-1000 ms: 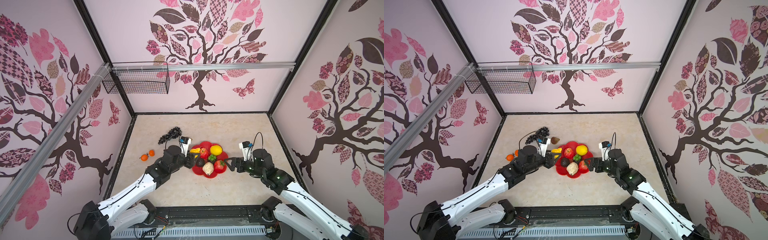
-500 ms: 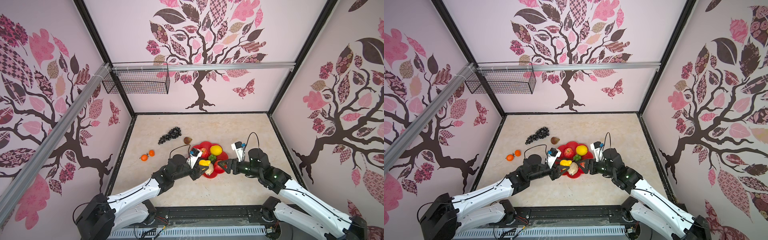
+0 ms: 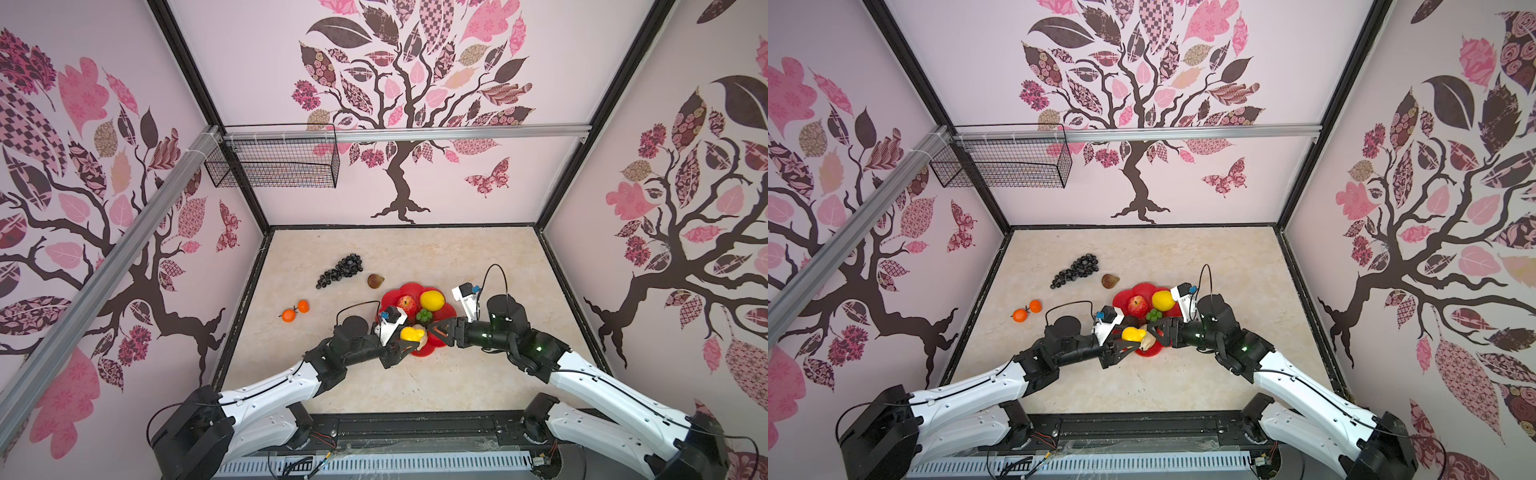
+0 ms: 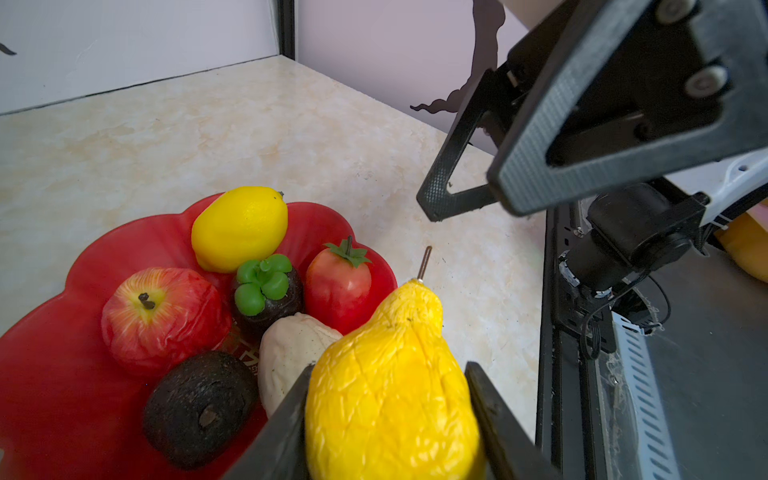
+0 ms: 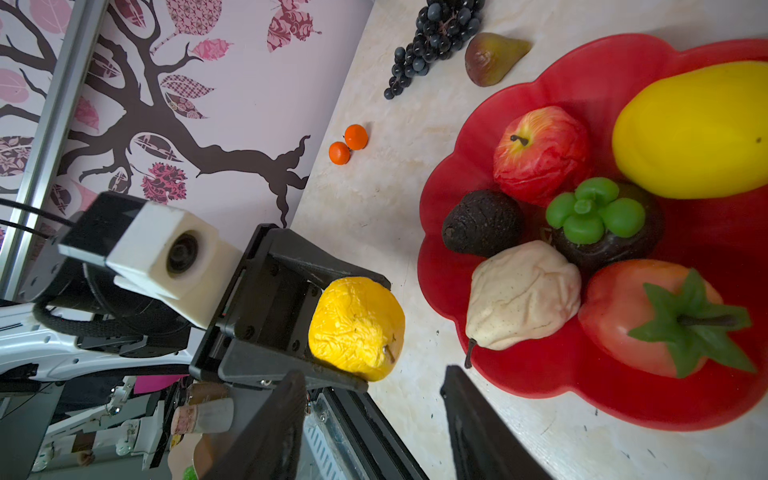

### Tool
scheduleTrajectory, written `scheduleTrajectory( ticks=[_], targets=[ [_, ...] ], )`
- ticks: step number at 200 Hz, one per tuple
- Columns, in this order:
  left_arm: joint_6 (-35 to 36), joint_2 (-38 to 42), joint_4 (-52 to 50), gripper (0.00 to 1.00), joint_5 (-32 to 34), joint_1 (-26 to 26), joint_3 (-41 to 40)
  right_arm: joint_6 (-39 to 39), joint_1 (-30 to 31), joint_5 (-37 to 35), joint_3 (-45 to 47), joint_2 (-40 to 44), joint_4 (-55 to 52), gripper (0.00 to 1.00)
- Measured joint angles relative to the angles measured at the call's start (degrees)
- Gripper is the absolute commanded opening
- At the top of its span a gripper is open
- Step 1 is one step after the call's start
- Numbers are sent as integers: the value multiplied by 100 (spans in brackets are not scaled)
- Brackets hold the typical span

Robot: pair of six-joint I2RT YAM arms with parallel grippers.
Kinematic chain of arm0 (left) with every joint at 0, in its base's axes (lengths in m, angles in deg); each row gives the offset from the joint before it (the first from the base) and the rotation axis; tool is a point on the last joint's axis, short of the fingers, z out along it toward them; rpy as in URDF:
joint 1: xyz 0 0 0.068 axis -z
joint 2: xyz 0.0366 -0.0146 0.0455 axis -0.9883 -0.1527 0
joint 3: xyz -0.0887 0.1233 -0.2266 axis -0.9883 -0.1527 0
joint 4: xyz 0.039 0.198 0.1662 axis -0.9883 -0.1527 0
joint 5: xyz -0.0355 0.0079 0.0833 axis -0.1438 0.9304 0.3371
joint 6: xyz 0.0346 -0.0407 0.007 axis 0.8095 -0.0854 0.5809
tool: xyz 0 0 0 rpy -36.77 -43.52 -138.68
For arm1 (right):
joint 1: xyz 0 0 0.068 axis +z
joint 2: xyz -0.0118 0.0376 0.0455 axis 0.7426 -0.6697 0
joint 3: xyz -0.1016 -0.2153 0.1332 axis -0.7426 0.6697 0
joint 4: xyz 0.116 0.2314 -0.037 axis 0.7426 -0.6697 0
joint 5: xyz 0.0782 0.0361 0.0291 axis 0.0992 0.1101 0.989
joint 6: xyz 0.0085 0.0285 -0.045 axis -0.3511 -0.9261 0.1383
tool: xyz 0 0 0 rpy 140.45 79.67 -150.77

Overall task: Arrange fruit in a fruit bowl
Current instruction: Place the fruit in the fruit bowl.

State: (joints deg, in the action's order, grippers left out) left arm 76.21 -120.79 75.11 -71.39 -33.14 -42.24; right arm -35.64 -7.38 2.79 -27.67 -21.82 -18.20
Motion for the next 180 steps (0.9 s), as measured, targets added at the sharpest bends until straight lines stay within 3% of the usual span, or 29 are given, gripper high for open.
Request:
scheduleTrajectory(
  ticks=[90, 180],
  targets=[
    [146, -11, 140, 44, -33, 116, -11, -72, 315, -105, 0, -247, 87, 34],
    [181, -17, 133, 44, -28, 186, -11, -48, 323, -109, 0, -391, 94, 23]
  ],
)
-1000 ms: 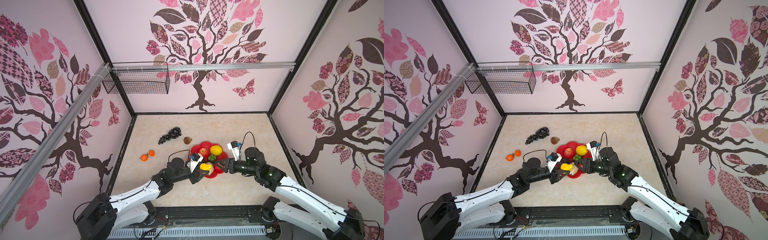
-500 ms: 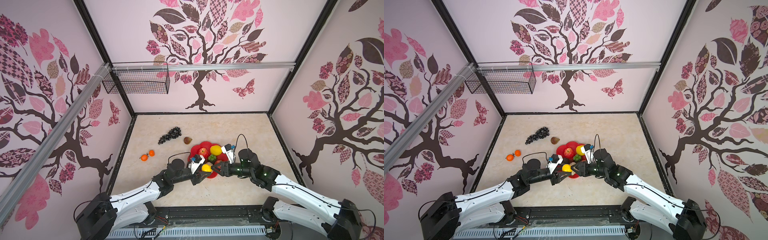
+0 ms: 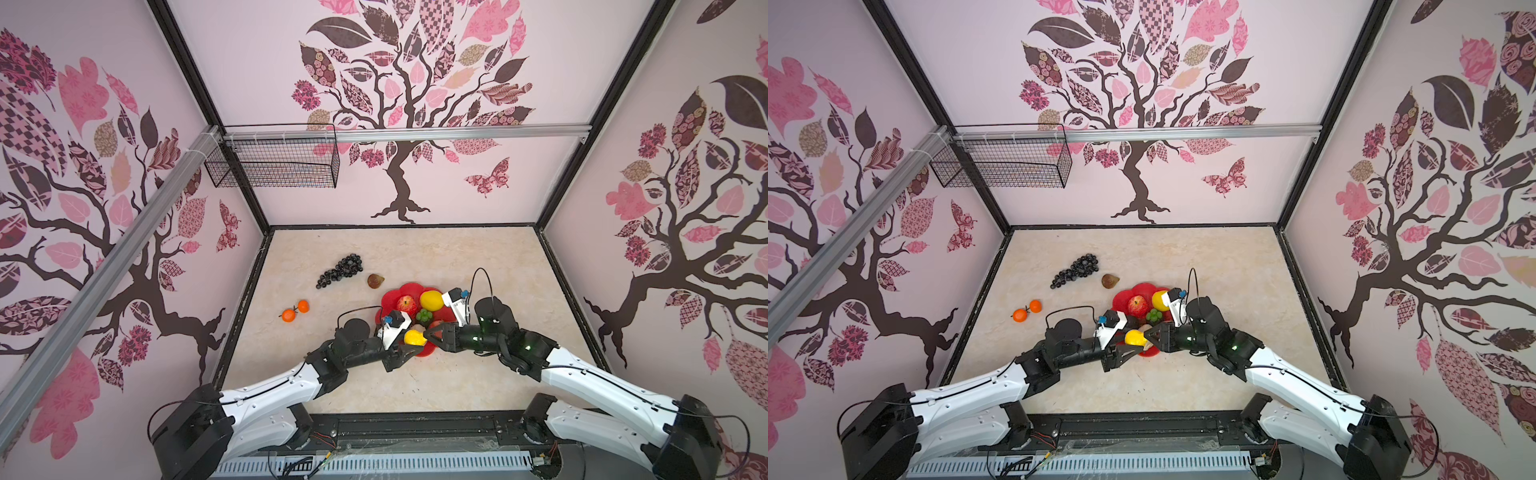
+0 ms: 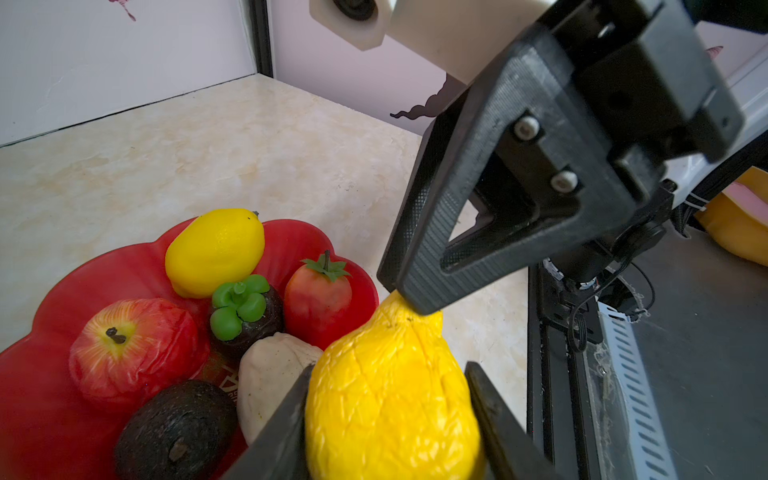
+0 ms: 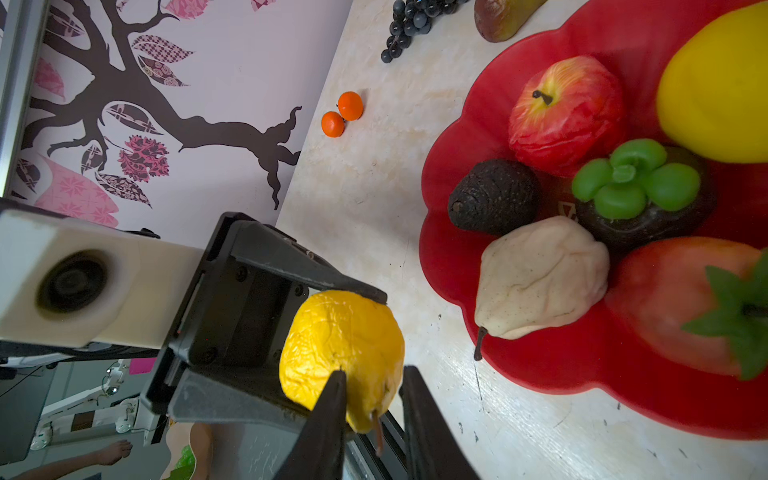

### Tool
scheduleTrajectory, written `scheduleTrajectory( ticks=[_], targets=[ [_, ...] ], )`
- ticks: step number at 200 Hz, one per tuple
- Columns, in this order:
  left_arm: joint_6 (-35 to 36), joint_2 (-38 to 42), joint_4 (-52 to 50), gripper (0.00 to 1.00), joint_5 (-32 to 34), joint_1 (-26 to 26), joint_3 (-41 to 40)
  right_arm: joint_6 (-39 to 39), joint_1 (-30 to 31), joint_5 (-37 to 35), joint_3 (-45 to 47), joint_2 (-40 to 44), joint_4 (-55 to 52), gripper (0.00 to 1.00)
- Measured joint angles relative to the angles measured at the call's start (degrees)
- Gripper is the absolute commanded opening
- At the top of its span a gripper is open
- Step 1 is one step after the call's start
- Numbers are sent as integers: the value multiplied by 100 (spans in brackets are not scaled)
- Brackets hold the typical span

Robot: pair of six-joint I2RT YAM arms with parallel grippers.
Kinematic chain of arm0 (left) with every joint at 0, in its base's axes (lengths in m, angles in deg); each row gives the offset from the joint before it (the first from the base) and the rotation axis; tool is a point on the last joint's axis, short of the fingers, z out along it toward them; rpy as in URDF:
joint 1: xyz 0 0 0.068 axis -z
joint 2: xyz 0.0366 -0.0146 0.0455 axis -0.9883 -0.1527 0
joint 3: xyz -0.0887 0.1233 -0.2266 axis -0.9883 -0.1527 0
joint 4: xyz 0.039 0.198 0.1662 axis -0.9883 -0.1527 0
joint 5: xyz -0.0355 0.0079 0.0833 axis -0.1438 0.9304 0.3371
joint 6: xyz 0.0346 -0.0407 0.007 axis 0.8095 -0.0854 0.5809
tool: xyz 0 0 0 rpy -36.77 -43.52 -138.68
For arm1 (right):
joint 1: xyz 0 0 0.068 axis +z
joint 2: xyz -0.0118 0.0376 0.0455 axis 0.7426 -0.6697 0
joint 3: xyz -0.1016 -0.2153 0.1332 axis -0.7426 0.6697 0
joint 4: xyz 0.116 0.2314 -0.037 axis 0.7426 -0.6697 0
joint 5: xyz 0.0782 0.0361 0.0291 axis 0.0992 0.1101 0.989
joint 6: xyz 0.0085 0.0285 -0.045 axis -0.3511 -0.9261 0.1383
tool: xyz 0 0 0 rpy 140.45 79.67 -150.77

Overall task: Arrange fruit in a fruit bowl
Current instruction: Place the fruit in the fruit bowl.

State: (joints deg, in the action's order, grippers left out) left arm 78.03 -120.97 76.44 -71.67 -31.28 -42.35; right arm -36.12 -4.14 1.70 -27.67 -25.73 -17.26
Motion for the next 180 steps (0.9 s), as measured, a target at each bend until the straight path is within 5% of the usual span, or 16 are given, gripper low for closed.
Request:
scheduleTrajectory(
  ticks=[67, 180],
  targets=[
    [81, -26, -4, 49, 61, 15, 0, -17, -2, 13, -57, -63, -9, 11],
    [111, -94, -310, 77, 466, 118, 0, 118, 17, -214, -291, -127, -109, 3]
  ],
)
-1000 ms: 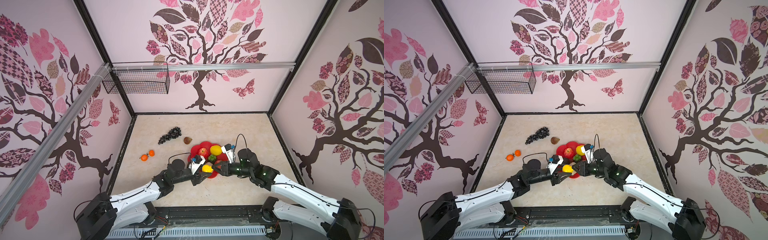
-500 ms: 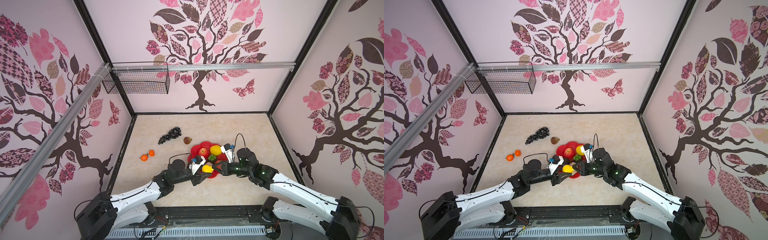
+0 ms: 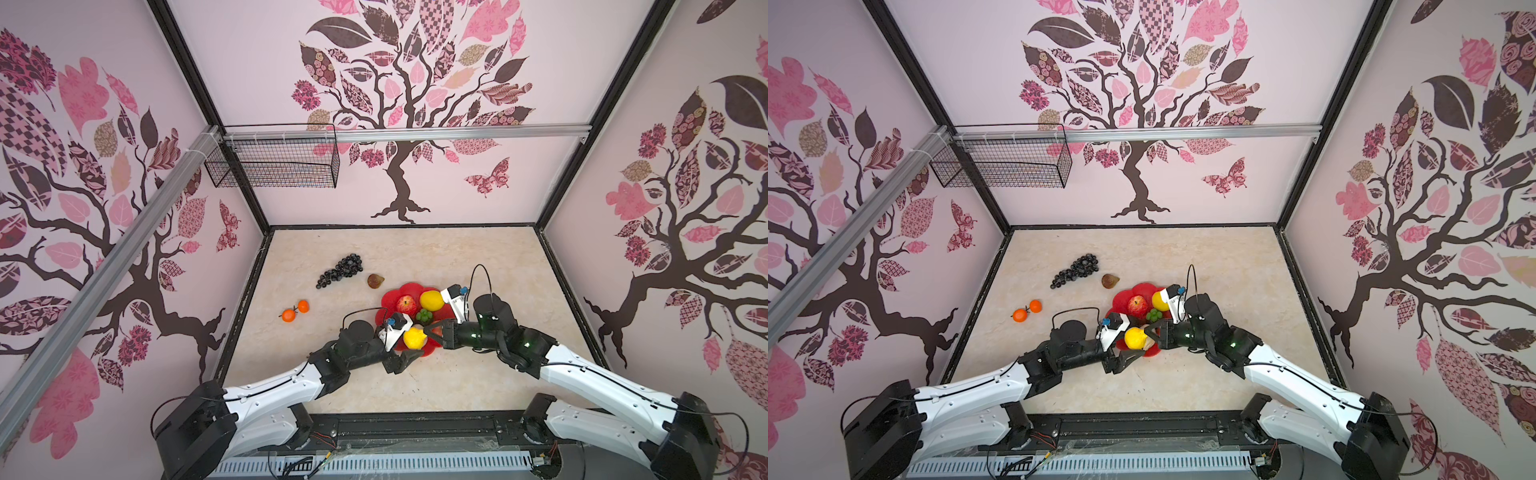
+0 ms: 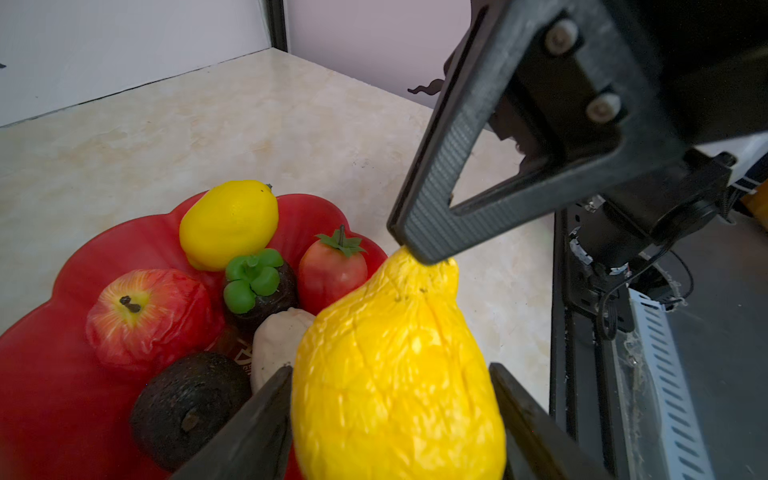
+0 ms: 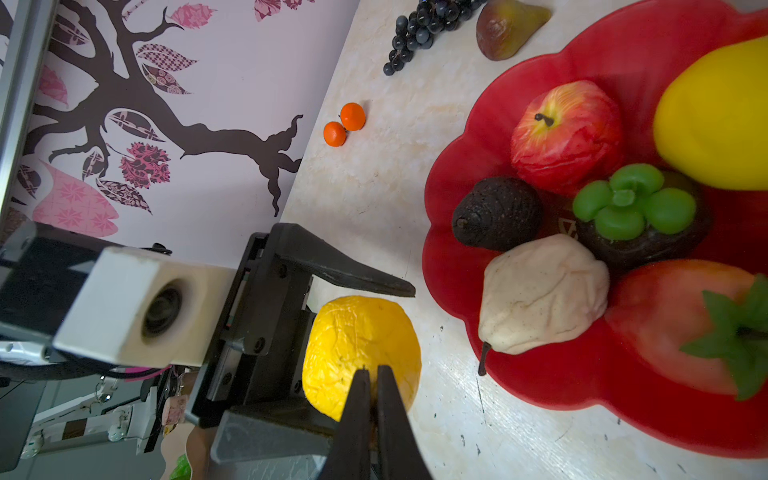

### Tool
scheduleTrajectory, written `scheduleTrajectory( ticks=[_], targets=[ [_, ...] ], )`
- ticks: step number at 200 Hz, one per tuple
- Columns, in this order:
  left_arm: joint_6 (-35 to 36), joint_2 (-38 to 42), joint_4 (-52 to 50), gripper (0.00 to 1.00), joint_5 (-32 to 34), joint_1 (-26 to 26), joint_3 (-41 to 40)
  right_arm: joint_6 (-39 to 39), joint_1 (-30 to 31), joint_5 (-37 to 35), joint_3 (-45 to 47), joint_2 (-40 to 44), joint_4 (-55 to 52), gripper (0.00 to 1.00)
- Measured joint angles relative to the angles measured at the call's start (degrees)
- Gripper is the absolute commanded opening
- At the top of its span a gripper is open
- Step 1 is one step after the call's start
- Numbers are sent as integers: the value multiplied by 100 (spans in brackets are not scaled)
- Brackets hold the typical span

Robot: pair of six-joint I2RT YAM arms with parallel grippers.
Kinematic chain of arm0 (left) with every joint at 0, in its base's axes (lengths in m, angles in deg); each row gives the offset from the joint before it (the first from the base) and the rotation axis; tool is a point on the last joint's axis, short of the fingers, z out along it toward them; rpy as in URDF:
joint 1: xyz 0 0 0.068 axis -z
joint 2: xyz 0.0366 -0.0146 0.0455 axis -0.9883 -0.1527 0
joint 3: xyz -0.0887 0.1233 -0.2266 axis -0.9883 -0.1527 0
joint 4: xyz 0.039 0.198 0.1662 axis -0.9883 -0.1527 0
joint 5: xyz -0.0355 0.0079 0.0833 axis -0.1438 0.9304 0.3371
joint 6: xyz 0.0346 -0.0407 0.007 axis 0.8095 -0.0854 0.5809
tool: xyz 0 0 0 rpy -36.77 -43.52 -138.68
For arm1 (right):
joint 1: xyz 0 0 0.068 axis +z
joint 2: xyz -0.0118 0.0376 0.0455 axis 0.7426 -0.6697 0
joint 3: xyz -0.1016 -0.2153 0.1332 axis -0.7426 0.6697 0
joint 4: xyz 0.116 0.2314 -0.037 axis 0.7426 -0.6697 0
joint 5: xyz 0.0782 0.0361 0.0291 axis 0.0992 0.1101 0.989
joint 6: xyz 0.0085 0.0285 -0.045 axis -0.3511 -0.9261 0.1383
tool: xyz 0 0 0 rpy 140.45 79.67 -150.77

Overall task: Arrange fruit in a fruit bowl
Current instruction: Place the fruit in the fruit bowl.

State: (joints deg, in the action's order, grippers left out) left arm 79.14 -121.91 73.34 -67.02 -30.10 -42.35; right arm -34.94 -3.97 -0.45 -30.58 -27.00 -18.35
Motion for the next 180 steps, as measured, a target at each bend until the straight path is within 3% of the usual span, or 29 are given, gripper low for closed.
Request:
scheduleTrajectory(
  ticks=[40, 76, 96, 133, 180],
  targets=[
    [33, 933, -579, 78, 645, 2, -7, 540, 0, -584, -522, -273, -514, 3],
    [-7, 2778, -688, 80, 2216, -46, -385, 1209, 0, -1202, -1207, -796, -942, 3],
    [-118, 3381, -988, 80, 3075, -221, -507, 1502, 0, -1414, -1561, -1211, -1038, 3],
    [-341, 3786, -1499, 80, 4297, -413, -588, 1915, 0, -1700, -2179, -2107, -1123, 3],
    [-483, 3652, -1744, 80, 4658, -426, -588, 2376, -2, -2262, -2975, -3134, -1272, 3]
  ],
)
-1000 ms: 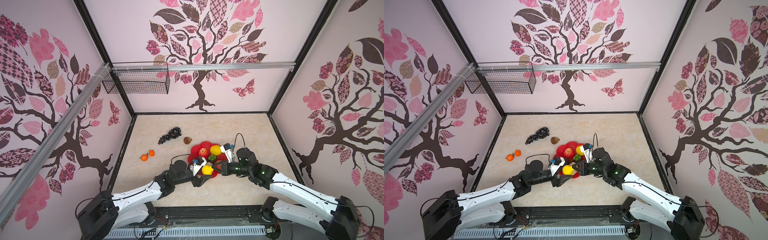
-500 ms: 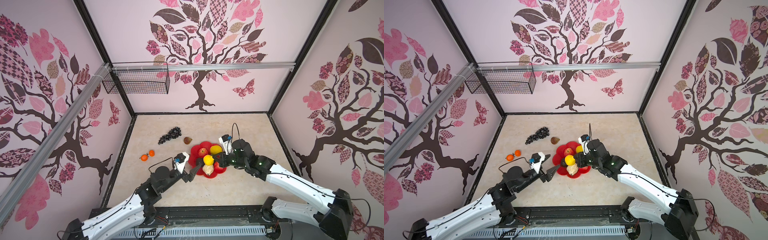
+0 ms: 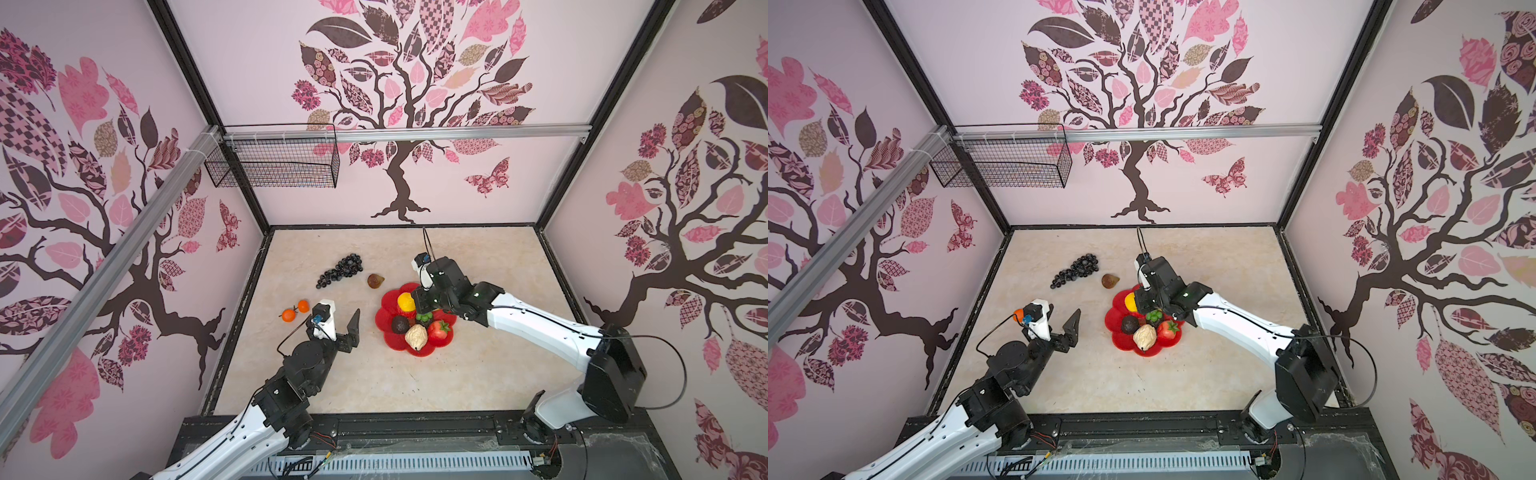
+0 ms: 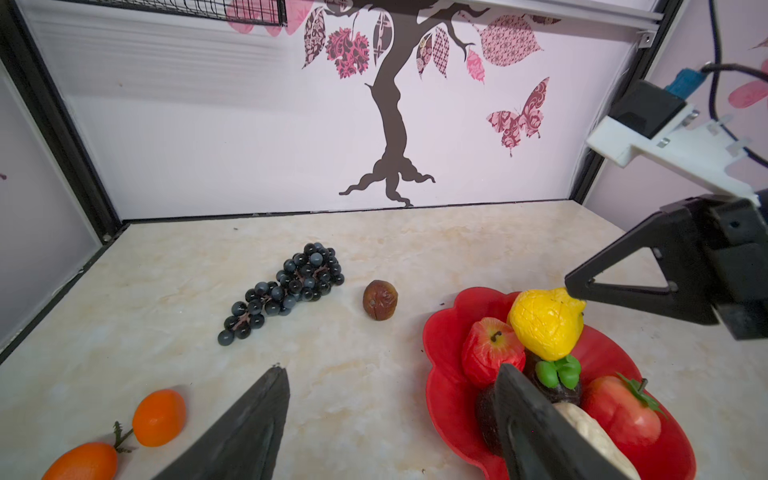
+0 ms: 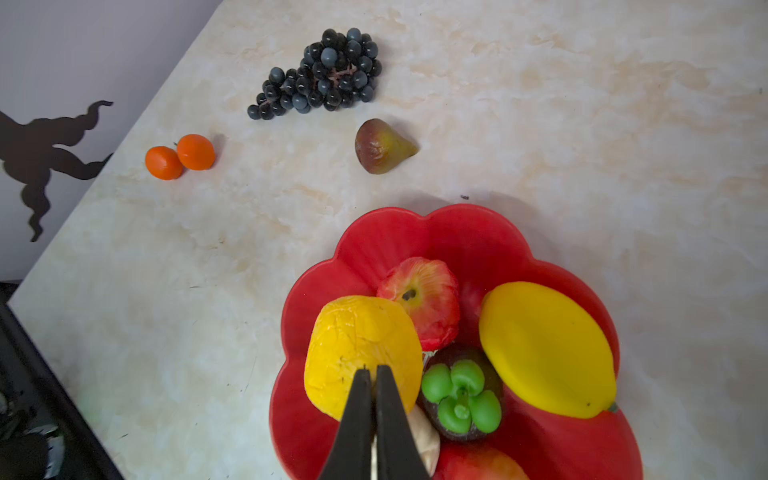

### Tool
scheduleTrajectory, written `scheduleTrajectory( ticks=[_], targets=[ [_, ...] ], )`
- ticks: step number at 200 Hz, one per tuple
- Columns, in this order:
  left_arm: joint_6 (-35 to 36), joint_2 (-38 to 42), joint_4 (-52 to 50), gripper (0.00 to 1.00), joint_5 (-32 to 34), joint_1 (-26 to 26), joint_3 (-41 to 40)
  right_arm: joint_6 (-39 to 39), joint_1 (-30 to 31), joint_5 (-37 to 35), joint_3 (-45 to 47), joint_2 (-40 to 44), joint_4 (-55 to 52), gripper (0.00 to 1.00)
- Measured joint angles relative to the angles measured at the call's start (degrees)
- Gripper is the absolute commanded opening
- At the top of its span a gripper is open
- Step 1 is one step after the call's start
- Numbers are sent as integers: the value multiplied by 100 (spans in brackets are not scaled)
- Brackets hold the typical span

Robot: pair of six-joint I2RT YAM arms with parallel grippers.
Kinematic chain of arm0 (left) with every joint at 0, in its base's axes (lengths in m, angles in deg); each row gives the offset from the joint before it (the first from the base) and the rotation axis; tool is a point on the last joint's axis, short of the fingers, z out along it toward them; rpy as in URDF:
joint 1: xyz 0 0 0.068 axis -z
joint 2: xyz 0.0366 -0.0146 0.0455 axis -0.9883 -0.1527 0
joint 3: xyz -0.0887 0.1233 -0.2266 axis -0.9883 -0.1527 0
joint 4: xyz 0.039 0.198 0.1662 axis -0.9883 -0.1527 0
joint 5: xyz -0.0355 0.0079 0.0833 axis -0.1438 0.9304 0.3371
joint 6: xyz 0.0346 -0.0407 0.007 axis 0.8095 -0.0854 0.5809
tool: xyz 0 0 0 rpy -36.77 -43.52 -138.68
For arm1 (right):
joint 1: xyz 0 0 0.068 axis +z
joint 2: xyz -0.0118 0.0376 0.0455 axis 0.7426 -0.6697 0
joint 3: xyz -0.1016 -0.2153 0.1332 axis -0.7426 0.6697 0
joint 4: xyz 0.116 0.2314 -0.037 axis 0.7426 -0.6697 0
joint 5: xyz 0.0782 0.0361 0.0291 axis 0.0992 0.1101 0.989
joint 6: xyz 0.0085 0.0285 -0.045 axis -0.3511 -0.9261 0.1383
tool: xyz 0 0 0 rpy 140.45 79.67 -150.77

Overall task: Arrange fruit in a fruit bowl
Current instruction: Place the fruit in the fruit bowl.

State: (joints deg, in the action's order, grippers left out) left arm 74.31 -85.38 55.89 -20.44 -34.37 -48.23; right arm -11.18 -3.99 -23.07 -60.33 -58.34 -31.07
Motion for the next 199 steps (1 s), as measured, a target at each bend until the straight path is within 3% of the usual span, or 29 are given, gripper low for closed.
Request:
scheduleTrajectory(
  ticks=[74, 199],
  targets=[
    [-92, -63, -85, 80, -59, 0, 0, 330, -433, -638, -837, -1049, -168, 4],
    [-107, -151, -85, 80, -192, 0, 0, 339, -658, -671, -1191, -1773, -385, 5]
  ],
)
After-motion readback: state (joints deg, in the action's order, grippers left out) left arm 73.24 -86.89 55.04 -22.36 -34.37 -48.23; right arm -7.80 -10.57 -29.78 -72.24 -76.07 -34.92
